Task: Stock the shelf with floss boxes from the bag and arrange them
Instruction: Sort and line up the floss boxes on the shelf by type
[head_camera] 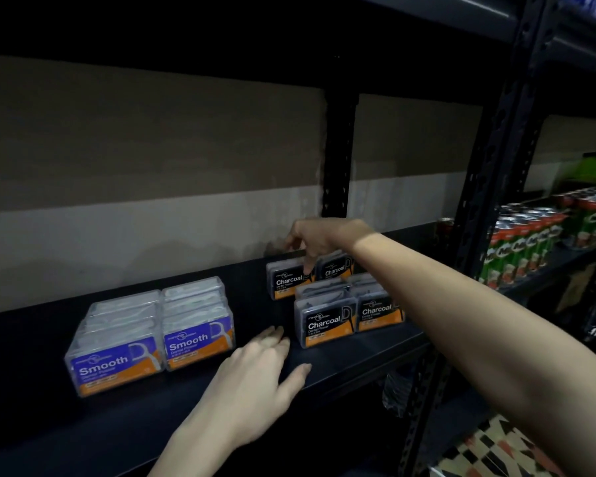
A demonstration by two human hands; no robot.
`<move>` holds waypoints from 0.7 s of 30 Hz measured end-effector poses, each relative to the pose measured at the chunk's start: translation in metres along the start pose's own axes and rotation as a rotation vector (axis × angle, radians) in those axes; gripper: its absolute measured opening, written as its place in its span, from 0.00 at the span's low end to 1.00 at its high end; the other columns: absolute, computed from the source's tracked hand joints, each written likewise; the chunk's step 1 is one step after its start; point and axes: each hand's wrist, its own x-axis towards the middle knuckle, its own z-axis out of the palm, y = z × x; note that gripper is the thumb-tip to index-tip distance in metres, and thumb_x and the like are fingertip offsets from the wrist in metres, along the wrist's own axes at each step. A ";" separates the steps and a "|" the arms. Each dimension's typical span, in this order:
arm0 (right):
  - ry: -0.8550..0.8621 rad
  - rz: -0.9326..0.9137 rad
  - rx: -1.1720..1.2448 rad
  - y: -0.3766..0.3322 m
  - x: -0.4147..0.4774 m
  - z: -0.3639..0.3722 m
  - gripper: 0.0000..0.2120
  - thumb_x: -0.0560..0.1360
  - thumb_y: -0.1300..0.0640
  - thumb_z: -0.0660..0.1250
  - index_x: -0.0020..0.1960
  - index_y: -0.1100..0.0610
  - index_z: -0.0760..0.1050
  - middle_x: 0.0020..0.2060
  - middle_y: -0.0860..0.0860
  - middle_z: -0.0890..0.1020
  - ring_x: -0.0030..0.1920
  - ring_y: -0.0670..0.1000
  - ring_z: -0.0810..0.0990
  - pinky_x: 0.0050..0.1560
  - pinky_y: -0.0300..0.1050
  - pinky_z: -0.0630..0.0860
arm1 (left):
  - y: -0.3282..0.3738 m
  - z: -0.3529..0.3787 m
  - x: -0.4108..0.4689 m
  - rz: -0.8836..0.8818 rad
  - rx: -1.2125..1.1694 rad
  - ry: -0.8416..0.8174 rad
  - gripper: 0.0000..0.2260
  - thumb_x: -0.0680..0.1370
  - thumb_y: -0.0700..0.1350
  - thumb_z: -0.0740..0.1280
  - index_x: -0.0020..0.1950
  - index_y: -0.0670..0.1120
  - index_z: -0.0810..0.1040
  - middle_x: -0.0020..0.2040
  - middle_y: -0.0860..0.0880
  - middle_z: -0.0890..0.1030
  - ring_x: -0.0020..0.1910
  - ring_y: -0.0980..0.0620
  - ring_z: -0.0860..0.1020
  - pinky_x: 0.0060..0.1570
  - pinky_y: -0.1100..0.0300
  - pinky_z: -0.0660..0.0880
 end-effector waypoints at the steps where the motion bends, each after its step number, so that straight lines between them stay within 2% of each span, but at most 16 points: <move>1: -0.018 0.017 -0.020 0.004 -0.001 0.001 0.31 0.66 0.63 0.79 0.67 0.53 0.76 0.61 0.51 0.80 0.58 0.52 0.76 0.64 0.50 0.72 | 0.000 0.000 0.000 -0.003 0.000 -0.002 0.28 0.80 0.63 0.55 0.75 0.49 0.67 0.77 0.53 0.65 0.77 0.57 0.59 0.72 0.60 0.61; 4: -0.004 0.048 -0.005 0.015 0.000 0.009 0.27 0.65 0.64 0.79 0.63 0.53 0.79 0.55 0.52 0.84 0.56 0.54 0.80 0.64 0.55 0.75 | 0.000 0.001 0.000 -0.007 -0.003 -0.002 0.29 0.80 0.63 0.55 0.76 0.49 0.66 0.77 0.53 0.64 0.77 0.57 0.59 0.73 0.61 0.61; 6: 0.010 0.049 0.035 0.021 0.001 0.013 0.25 0.66 0.64 0.78 0.61 0.53 0.80 0.53 0.52 0.85 0.55 0.53 0.82 0.63 0.53 0.75 | 0.000 0.001 0.000 -0.007 -0.005 0.001 0.29 0.80 0.63 0.55 0.76 0.49 0.66 0.77 0.53 0.64 0.77 0.57 0.58 0.73 0.61 0.60; 9: -0.026 0.075 0.124 0.028 -0.004 0.010 0.22 0.69 0.58 0.76 0.62 0.51 0.80 0.53 0.50 0.84 0.56 0.55 0.82 0.59 0.51 0.77 | 0.000 0.001 0.001 -0.007 -0.007 0.001 0.29 0.80 0.63 0.55 0.77 0.49 0.65 0.78 0.53 0.63 0.77 0.58 0.57 0.74 0.61 0.59; 13: -0.005 0.035 0.004 0.028 -0.004 0.011 0.27 0.69 0.65 0.76 0.66 0.54 0.77 0.54 0.52 0.84 0.56 0.53 0.81 0.63 0.50 0.75 | 0.000 0.001 0.000 -0.005 -0.009 0.004 0.29 0.80 0.63 0.55 0.77 0.50 0.64 0.78 0.54 0.62 0.77 0.58 0.57 0.73 0.62 0.58; 17: 0.034 0.039 -0.055 0.030 0.000 0.013 0.29 0.64 0.59 0.80 0.64 0.53 0.79 0.51 0.51 0.84 0.54 0.53 0.80 0.61 0.48 0.75 | 0.001 0.001 0.001 -0.002 -0.005 0.009 0.28 0.80 0.63 0.55 0.76 0.49 0.66 0.78 0.53 0.63 0.77 0.58 0.57 0.73 0.63 0.57; 21: 0.038 0.028 -0.063 0.029 -0.001 0.011 0.26 0.66 0.55 0.79 0.63 0.53 0.79 0.49 0.49 0.81 0.57 0.52 0.77 0.60 0.46 0.74 | 0.001 0.001 0.002 -0.003 -0.001 0.003 0.28 0.80 0.63 0.55 0.77 0.50 0.65 0.78 0.54 0.63 0.77 0.58 0.57 0.73 0.63 0.58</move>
